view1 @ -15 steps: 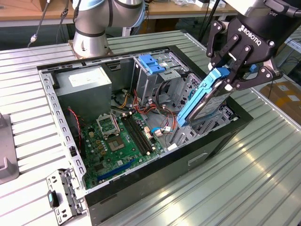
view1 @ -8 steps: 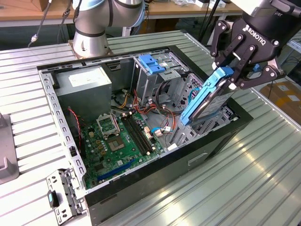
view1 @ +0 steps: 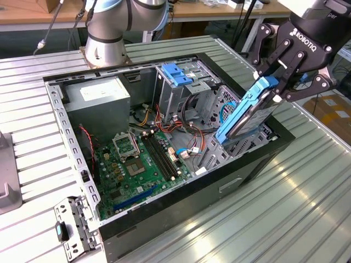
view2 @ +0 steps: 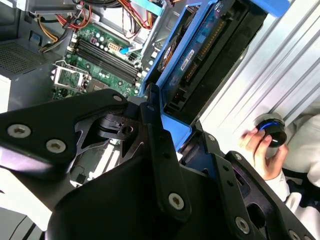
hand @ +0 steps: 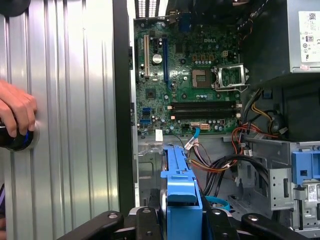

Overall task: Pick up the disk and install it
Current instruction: 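Insert the disk into the insertion slot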

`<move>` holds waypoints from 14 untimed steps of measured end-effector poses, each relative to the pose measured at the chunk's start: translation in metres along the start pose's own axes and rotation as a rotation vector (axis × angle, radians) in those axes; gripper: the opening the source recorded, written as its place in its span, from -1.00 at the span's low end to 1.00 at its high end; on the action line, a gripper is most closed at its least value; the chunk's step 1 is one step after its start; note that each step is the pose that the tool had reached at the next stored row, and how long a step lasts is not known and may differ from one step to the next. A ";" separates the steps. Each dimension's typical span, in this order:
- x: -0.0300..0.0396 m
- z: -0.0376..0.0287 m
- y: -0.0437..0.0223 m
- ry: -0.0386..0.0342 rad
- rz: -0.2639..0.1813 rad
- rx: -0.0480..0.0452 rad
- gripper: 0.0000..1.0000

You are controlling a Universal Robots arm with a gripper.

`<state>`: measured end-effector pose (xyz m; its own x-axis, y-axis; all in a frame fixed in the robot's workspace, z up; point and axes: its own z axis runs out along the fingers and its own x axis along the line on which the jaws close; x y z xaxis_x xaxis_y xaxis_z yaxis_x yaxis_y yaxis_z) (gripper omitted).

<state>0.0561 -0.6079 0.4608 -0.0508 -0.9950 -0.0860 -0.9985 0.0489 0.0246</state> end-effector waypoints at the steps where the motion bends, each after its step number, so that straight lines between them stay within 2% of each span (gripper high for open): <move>1: 0.0000 0.0000 -0.0010 -0.0001 0.000 0.0000 -0.26; 9: -0.0006 0.0000 -0.0120 -0.0002 0.000 -0.0003 -0.26; 12: -0.0006 -0.0001 -0.0125 0.0010 -0.040 -0.0037 -0.26; 14: -0.0006 0.0002 -0.0135 0.0009 -0.043 -0.0040 -0.26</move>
<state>0.0696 -0.6079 0.4603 -0.0081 -0.9962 -0.0862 -0.9997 0.0060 0.0249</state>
